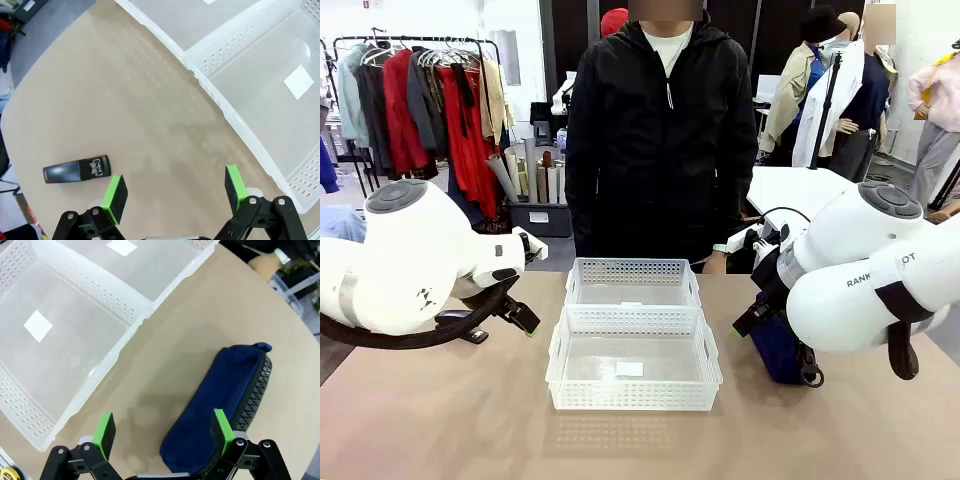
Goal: Distribute items into two baskets.
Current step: Pick up the Pencil pouch that the person points to.
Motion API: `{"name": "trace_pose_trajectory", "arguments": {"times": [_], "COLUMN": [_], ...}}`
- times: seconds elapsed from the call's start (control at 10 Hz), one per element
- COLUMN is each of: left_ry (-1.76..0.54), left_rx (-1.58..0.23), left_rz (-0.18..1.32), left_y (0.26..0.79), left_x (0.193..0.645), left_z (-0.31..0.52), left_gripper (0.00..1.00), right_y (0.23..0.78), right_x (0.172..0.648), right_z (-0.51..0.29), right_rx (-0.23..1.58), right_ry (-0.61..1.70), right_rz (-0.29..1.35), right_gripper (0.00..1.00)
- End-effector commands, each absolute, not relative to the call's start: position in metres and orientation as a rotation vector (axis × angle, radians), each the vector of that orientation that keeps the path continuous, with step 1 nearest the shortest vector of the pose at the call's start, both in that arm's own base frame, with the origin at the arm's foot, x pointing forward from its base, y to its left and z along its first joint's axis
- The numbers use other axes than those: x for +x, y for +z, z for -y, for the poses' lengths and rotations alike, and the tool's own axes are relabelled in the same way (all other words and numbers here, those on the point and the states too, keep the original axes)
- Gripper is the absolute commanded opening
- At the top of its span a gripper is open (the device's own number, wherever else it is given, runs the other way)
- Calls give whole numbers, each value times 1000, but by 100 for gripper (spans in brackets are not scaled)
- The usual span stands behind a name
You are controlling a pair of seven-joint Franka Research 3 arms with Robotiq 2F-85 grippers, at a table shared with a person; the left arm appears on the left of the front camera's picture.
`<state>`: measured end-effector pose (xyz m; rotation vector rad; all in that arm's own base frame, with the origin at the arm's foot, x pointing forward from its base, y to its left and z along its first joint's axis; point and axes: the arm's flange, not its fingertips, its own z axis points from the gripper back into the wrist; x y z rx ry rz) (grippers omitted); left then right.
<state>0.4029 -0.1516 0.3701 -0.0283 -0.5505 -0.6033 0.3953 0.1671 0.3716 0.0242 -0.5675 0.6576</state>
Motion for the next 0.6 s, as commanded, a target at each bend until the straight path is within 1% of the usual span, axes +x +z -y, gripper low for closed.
{"name": "trace_pose_trajectory", "arguments": {"times": [0.0,0.5], "left_ry": [-603,-603], "left_rx": [-28,-28], "left_rz": [551,551], "left_y": [370,370], "left_x": [403,403], "left_z": [152,152], "left_gripper": [100,100], "right_y": [372,372], "right_x": [395,395], "right_z": [-167,-167], "right_rx": [24,24], "right_ry": [658,658], "right_rz": [568,568], "right_gripper": [100,100]}}
